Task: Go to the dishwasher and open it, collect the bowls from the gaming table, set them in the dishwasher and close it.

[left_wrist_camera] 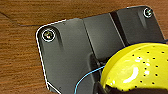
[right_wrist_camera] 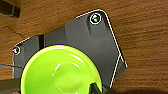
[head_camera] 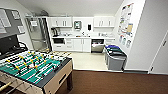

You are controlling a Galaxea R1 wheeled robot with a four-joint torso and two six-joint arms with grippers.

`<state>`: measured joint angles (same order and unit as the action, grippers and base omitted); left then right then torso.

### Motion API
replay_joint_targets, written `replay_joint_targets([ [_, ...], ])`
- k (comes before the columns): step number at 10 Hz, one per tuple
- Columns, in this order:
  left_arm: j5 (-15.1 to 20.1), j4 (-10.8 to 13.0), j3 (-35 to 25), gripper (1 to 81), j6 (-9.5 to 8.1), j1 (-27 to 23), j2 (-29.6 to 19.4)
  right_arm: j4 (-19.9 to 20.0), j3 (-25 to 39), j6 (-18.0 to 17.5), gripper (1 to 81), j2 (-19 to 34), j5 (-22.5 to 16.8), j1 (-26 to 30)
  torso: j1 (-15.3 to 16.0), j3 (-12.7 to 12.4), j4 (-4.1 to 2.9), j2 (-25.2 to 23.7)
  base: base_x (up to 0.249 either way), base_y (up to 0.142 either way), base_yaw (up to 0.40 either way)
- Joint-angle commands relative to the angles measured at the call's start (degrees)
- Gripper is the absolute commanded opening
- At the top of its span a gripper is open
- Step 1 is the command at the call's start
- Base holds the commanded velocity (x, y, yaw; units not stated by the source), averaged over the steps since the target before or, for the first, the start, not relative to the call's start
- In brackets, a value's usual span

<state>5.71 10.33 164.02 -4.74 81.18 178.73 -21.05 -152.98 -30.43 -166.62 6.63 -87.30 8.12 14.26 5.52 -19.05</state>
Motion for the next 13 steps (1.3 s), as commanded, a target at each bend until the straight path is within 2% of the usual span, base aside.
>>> replay_joint_targets([
  [1, 3.08, 0.49, 0.07, 1.0, 0.0, -2.91, 0.23, -0.04, -0.11, 0.02, 1.0, 0.56, -2.23, 2.43, 0.0, 0.0, 0.0, 0.0, 0.163, -0.096, 0.0],
  [13, 3.17, 0.57, 0.07, 1.0, 0.0, -2.91, 0.41, -0.13, -0.2, 0.02, 1.0, 0.39, -2.24, 2.6, -0.07, 0.02, 0.0, 0.02, 0.163, -0.093, 0.0],
])
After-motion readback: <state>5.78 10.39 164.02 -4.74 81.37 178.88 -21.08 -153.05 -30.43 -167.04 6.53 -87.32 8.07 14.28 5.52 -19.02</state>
